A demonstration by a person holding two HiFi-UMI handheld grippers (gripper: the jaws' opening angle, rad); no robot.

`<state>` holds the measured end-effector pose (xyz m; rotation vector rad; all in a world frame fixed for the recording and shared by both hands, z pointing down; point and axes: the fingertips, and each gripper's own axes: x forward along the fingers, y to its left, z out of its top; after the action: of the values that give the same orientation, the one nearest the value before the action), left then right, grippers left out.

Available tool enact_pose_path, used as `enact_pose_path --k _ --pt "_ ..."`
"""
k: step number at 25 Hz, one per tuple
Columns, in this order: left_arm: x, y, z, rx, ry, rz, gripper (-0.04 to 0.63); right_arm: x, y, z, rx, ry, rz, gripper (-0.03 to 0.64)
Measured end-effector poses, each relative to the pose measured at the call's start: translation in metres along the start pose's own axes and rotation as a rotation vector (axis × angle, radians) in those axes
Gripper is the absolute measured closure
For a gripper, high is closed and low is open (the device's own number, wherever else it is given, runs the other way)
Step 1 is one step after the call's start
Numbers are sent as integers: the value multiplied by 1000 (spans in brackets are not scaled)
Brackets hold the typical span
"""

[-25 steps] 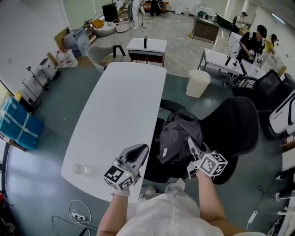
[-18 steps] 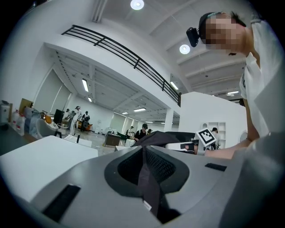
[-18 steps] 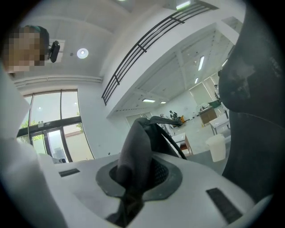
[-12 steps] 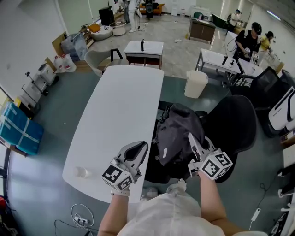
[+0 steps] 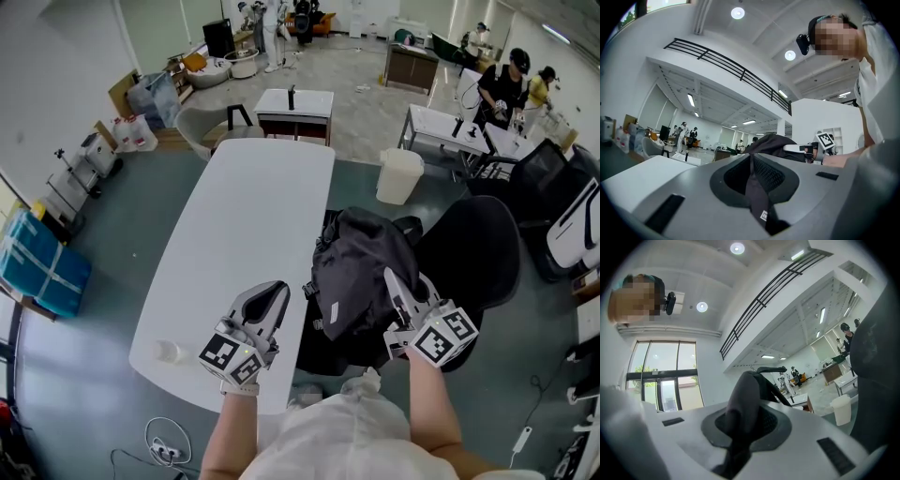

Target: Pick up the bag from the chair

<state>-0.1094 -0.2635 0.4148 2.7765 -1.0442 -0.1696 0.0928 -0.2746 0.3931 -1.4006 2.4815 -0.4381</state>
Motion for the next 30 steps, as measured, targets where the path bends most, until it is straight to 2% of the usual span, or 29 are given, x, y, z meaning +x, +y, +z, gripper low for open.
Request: enact_pose_path --k 9,21,30 --pt "-11 11 11 12 -24 49 555 0 6 9 -2 -8 25 572" --pt "-16 13 13 11 -31 46 555 1 8 15 29 -31 29 574" --pt "-15 13 13 11 -28 40 555 1 9 17 -1 -26 19 574"
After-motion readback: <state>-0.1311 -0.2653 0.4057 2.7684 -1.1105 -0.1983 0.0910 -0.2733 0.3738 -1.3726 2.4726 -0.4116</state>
